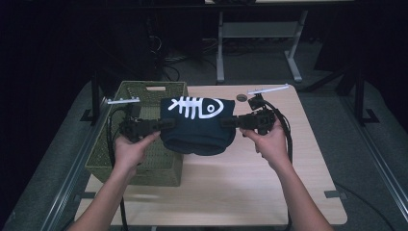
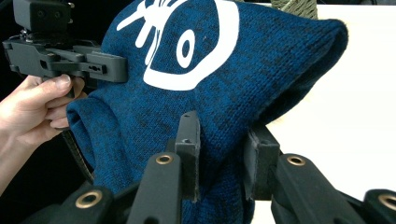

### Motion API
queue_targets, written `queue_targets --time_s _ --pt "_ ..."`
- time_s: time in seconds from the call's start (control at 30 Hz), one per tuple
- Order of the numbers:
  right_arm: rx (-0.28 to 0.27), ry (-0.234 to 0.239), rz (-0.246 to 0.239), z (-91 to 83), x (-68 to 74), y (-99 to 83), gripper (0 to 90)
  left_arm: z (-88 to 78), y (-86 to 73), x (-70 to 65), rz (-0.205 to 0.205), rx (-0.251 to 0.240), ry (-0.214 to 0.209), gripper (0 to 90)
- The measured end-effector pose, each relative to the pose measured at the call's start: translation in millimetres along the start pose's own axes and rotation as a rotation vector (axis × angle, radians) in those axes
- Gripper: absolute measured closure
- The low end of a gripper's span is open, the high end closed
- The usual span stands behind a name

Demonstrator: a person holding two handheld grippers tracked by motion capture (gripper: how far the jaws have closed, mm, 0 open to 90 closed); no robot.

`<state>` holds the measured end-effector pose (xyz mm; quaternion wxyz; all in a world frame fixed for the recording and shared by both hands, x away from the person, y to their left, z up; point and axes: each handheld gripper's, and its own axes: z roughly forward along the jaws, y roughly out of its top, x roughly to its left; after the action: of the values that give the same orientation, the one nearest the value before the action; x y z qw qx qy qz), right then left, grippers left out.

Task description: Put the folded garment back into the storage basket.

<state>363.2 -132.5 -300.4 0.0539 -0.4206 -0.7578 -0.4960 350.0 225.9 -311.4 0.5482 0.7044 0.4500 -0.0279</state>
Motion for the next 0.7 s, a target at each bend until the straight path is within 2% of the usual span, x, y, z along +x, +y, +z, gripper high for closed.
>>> queue_targets --time_s 0.37,0.47,0.7 --pt "-0.005 0.04 -0.023 17.0 -4.1 10.4 71.0 -7.1 1.6 12.5 -0.032 -0.004 0.035 67.7" --pt "-0.008 0.046 -0.034 22.5 -3.5 11.7 70.9 -10.0 1.0 15.3 -0.029 0.005 0.055 67.7" --pt "-0.007 0.064 -0.036 34.8 -2.4 12.5 70.9 -14.6 -1.1 24.7 -0.066 -0.002 0.074 67.7"
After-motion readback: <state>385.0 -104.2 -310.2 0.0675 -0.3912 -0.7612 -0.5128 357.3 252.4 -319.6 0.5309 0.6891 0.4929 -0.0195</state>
